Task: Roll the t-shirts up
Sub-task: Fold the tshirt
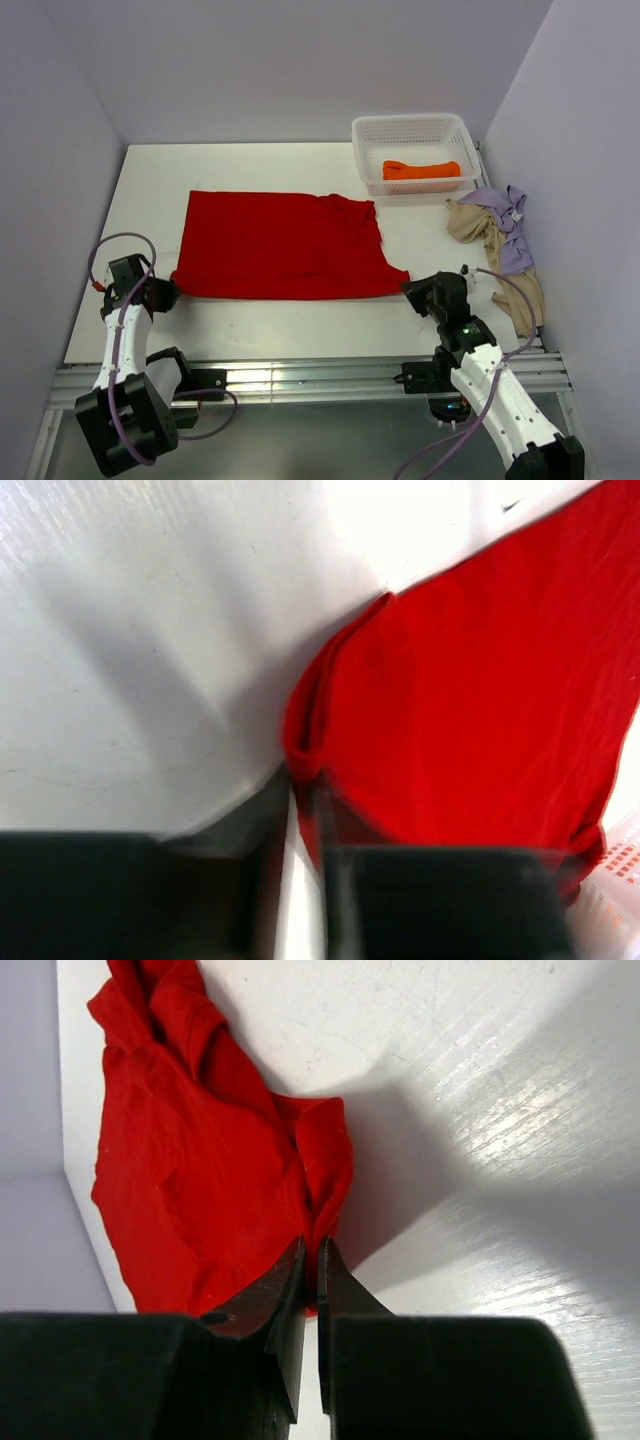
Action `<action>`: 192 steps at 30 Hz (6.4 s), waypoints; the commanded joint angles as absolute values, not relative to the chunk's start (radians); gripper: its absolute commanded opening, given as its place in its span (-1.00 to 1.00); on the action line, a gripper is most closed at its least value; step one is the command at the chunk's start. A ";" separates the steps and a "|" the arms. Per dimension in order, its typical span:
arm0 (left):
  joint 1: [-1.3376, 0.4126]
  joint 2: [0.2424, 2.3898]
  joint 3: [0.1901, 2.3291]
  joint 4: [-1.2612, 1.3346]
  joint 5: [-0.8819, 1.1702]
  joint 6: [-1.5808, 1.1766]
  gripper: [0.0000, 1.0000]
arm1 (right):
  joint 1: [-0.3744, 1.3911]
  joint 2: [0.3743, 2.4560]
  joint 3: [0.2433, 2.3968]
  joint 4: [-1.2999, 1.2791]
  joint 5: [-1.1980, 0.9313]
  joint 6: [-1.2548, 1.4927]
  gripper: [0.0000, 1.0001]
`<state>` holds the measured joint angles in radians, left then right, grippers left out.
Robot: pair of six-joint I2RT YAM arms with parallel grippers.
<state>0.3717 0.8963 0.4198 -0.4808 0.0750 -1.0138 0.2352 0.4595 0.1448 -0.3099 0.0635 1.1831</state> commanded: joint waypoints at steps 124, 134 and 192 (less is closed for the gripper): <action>0.040 1.706 1.009 -0.187 0.041 -0.793 0.69 | 0.399 2.131 1.905 -0.765 -0.031 0.160 -0.73; 0.011 1.687 1.057 -0.235 0.006 -0.773 0.70 | 0.364 2.048 1.807 -0.719 -0.132 0.181 -0.85; 0.137 2.230 1.729 -0.508 -0.172 -0.644 -0.12 | 0.357 1.927 1.666 -0.609 -0.216 0.210 -0.85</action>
<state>0.1562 2.2078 1.6920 -0.4644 -0.1066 -0.6735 0.3618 1.9919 1.6752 -0.6353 -0.2047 0.2115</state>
